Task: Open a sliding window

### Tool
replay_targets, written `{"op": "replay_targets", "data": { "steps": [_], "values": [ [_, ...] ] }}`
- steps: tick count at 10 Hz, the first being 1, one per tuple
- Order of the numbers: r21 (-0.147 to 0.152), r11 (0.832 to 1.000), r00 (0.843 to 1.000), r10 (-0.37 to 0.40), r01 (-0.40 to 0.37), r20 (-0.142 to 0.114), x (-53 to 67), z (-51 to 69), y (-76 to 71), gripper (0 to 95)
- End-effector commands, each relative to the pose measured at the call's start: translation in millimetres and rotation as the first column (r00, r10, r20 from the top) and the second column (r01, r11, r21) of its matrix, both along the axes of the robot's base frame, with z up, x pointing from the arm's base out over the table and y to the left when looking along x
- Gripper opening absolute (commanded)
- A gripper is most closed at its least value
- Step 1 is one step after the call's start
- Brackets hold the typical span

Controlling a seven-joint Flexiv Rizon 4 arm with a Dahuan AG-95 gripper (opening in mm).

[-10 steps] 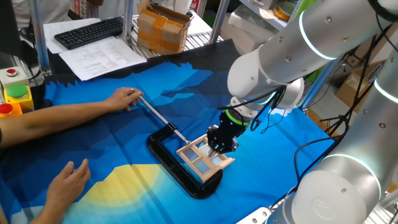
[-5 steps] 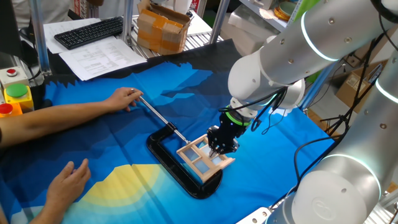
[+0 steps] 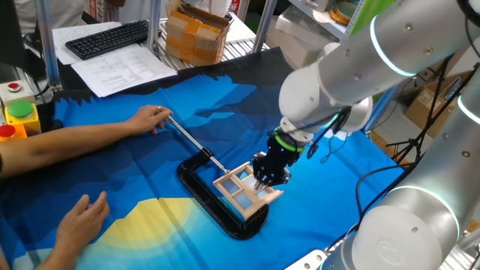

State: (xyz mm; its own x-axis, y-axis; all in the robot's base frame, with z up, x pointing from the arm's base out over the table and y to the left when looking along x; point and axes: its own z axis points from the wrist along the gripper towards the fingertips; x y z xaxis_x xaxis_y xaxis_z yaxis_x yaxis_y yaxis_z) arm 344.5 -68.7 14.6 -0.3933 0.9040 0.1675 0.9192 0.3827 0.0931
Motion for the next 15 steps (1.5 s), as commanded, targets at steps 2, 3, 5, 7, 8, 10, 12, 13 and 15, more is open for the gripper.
{"op": "replay_targets", "data": {
  "steps": [2, 3, 5, 7, 8, 10, 12, 13, 15],
  "values": [
    [0.027, 1.0, 1.0, -0.012, 0.011, 0.011, 7.4, 0.0, 1.4, 0.0],
    [0.029, 1.0, 1.0, -0.011, 0.01, 0.011, 8.3, 0.2, 1.5, 0.0],
    [0.034, 0.999, 1.0, -0.019, 0.019, 0.01, 10.1, 0.3, 1.3, 0.0],
    [0.033, 0.999, 1.0, -0.019, 0.019, 0.01, 10.1, 0.1, 1.3, 0.0],
    [0.033, 0.999, 1.0, -0.019, 0.019, 0.011, 9.9, -0.2, 1.4, 0.0],
    [0.032, 0.999, 1.0, -0.017, 0.016, 0.015, 9.7, -1.3, 1.8, 0.0],
    [0.029, 0.999, 1.0, -0.02, 0.019, 0.018, 9.5, -3.5, 2.4, 0.0],
    [0.027, 0.999, 1.0, -0.02, 0.019, 0.018, 9.4, -4.2, 2.6, 0.0],
    [0.026, 0.999, 1.0, -0.021, 0.02, 0.017, 9.2, -4.8, 2.8, 0.0]
  ]
}}
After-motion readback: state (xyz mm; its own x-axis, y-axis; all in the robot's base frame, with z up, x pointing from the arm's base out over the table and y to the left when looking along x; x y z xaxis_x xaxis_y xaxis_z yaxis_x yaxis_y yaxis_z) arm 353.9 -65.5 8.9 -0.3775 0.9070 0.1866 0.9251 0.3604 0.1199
